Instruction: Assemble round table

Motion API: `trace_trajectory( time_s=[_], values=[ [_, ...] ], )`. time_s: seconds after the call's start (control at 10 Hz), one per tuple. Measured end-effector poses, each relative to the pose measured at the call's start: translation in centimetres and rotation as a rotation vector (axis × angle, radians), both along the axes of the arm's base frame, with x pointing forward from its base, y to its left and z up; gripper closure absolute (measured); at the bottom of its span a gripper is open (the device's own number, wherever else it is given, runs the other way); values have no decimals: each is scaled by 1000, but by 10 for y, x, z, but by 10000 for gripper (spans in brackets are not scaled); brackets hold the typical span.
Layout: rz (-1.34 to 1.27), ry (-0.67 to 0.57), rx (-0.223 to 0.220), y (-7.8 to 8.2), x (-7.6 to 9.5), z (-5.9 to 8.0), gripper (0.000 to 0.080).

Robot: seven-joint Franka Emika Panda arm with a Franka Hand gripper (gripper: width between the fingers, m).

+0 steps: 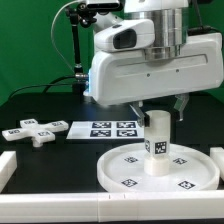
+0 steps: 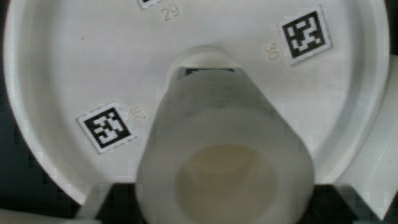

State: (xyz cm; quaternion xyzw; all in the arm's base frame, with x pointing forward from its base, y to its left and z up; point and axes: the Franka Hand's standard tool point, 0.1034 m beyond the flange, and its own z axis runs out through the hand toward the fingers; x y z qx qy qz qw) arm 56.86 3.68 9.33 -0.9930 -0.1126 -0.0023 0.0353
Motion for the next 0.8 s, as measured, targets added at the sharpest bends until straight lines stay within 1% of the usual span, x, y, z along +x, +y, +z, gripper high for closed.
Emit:
trace_trajectory(
  time_s=[0.1,0.2,0.3,0.4,0.5,0.7,0.8],
  values=[
    [0,1,0,0,0,0,492],
    [-1,1,0,0,0,-1,630],
    [-15,2,1,0,0,-1,630],
    [-13,2,1,0,0,-1,764],
    [-15,2,1,0,0,-1,788],
    [-133,11,1,1,0,-1,796],
    [-124,11,1,1,0,-1,798]
  ],
)
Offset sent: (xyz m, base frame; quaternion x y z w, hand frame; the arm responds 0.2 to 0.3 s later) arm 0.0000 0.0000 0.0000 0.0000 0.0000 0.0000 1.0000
